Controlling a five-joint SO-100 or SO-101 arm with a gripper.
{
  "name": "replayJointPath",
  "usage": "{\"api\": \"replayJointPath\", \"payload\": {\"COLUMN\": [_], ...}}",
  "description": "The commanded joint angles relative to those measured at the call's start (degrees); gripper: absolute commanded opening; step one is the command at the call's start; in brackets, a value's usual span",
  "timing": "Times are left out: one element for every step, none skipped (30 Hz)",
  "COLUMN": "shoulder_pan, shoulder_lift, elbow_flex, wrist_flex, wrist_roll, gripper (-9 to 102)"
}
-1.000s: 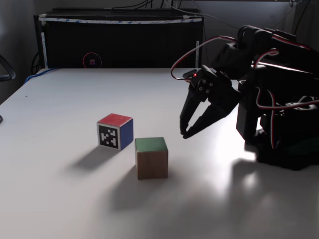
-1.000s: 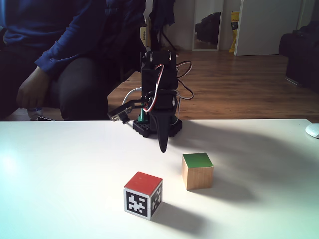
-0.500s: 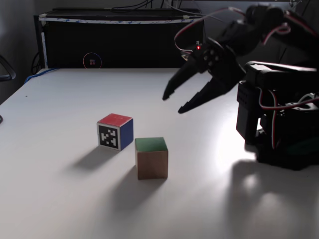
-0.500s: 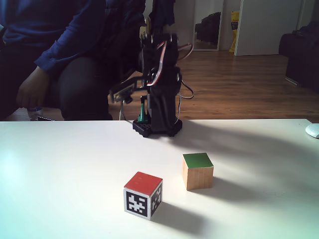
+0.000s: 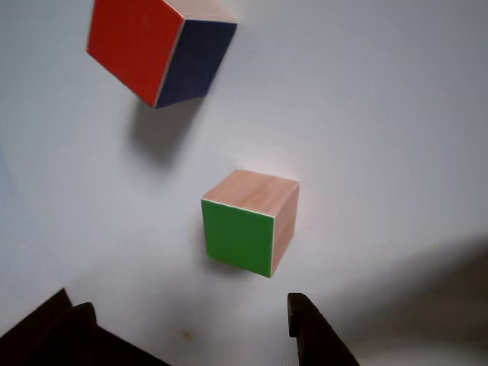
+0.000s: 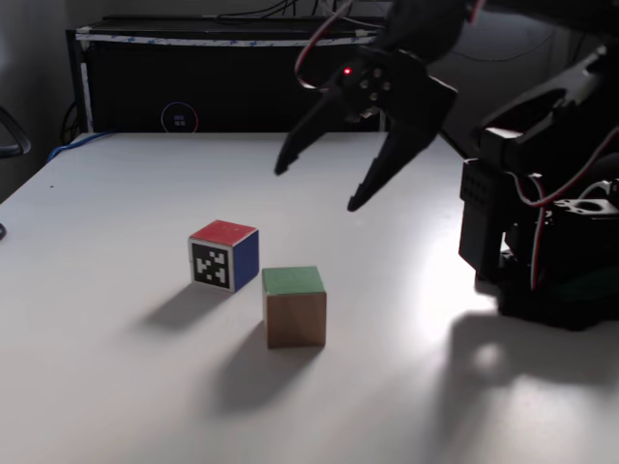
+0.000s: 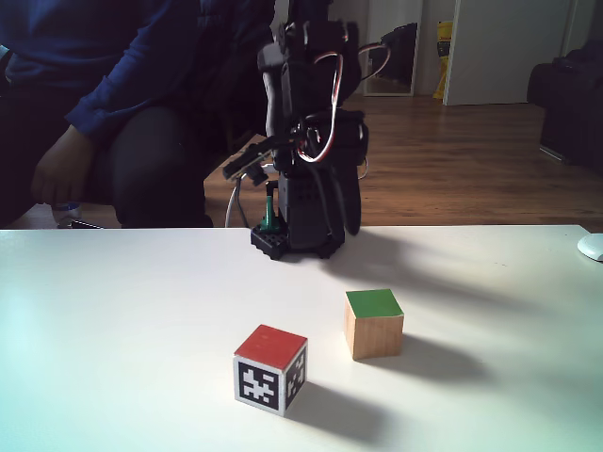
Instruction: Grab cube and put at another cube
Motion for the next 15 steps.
{"api": "replayJointPath", "payload": {"shoulder_pan": [-1.4, -1.9, -2.3, -2.7, -3.3, -4.0, -4.7, -5.4, -6.1, -6.8, -7.5, -8.0, -8.4, -8.8, -9.1], "shoulder_lift": [-10.7, -13.6, -16.1, -18.2, -20.0, -21.6, -23.0, -24.3, -25.4, -26.5, -27.4, -28.2, -28.9, -29.7, -30.6], "elbow_flex": [-7.4, -8.7, -9.9, -11.0, -11.8, -12.4, -12.9, -13.4, -13.6, -13.9, -14.1, -14.2, -14.3, -14.7, -14.9], "wrist_flex": [1.2, 1.4, 1.5, 1.5, 1.5, 1.5, 1.5, 1.6, 1.6, 1.6, 1.6, 1.4, 1.1, 1.1, 1.1], "wrist_roll": [2.5, 3.5, 4.5, 5.1, 5.8, 6.6, 7.3, 7.9, 8.3, 8.9, 9.1, 9.4, 9.6, 9.7, 9.6], "gripper": [42, 43, 43, 44, 44, 44, 44, 45, 45, 45, 45, 45, 45, 46, 46]}}
